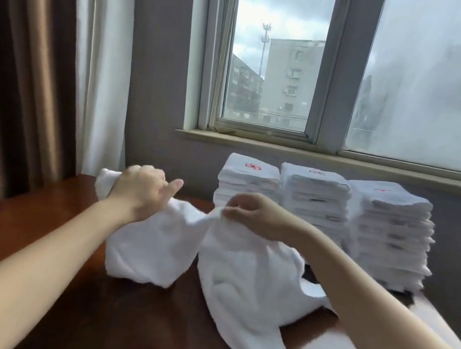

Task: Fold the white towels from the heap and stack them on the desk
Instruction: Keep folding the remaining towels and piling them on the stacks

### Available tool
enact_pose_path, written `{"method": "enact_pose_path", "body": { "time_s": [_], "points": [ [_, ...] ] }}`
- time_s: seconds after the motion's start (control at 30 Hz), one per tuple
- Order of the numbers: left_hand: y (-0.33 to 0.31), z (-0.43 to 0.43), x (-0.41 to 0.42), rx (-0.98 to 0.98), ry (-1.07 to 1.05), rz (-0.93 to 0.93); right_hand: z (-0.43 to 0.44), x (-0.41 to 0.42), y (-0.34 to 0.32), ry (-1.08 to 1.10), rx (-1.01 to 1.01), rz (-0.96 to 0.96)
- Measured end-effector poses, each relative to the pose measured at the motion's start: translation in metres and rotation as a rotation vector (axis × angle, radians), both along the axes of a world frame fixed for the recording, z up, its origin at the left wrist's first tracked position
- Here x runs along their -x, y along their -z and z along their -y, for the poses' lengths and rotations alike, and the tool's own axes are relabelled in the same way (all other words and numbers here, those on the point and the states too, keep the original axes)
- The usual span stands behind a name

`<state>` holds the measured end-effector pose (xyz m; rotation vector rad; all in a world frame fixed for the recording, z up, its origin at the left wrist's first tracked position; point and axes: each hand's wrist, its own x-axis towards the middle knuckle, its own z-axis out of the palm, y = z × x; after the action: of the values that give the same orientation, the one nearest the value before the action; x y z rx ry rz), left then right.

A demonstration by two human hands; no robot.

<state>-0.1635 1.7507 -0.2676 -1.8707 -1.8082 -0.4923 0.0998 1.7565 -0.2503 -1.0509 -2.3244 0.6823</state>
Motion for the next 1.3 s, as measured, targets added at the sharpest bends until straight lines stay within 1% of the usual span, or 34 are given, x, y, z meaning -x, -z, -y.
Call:
{"method": "enact_pose_path", "body": {
  "time_s": [0.07,0.1,0.13,0.17,0.2,0.23,0.3,0.33,0.4,0.47,0.57,0.67,0.73,0.8,0.9,1.03,1.17,1.23,1.3],
  "points": [
    [0.034,0.009,0.003,0.224,-0.086,-0.108,0.005,0.015,0.032,-0.104,0.24,0.256],
    [0.048,0.015,0.001,0.288,-0.076,-0.118,0.007,0.02,0.044,-0.144,0.396,0.331],
    [0.06,0.021,-0.002,0.337,-0.049,-0.091,0.007,0.023,0.054,-0.17,0.531,0.357],
    [0.07,0.026,-0.004,0.36,-0.016,-0.039,0.007,0.025,0.062,-0.172,0.604,0.339],
    [0.078,0.029,-0.008,0.363,0.025,0.026,0.004,0.026,0.068,-0.143,0.595,0.292],
    [0.083,0.032,-0.012,0.363,0.069,0.103,0.001,0.025,0.073,-0.085,0.525,0.228],
    [0.088,0.034,-0.022,0.384,0.152,0.257,-0.009,0.019,0.081,0.094,0.298,0.13],
    [0.09,0.033,-0.028,0.402,0.183,0.307,-0.015,0.013,0.085,0.184,0.169,0.121],
    [0.097,0.029,-0.042,0.439,0.227,0.345,-0.026,-0.001,0.099,0.314,-0.009,0.196],
    [0.106,0.025,-0.059,0.46,0.257,0.344,-0.031,-0.016,0.114,0.388,-0.042,0.305],
    [0.122,0.018,-0.086,0.493,0.312,0.354,-0.033,-0.034,0.133,0.399,0.05,0.4],
    [0.137,0.013,-0.108,0.506,0.368,0.41,-0.031,-0.048,0.144,0.374,0.095,0.385],
    [0.146,0.012,-0.117,0.403,0.358,0.475,-0.031,-0.055,0.147,0.394,0.054,0.365],
    [0.155,0.012,-0.12,0.275,0.344,0.514,-0.031,-0.06,0.144,0.402,0.043,0.383],
    [0.166,0.012,-0.12,0.195,0.369,0.579,-0.036,-0.064,0.14,0.355,0.083,0.442],
    [0.169,0.012,-0.119,0.157,0.37,0.614,-0.041,-0.065,0.136,0.29,0.272,0.317],
    [0.17,0.013,-0.119,0.135,0.374,0.663,-0.035,-0.063,0.12,0.182,0.446,0.419],
    [0.17,0.013,-0.119,0.123,0.38,0.658,-0.031,-0.058,0.119,0.124,0.598,0.367],
    [0.17,0.014,-0.119,0.111,0.376,0.664,-0.025,-0.049,0.122,0.071,0.689,0.298]
  ]
}}
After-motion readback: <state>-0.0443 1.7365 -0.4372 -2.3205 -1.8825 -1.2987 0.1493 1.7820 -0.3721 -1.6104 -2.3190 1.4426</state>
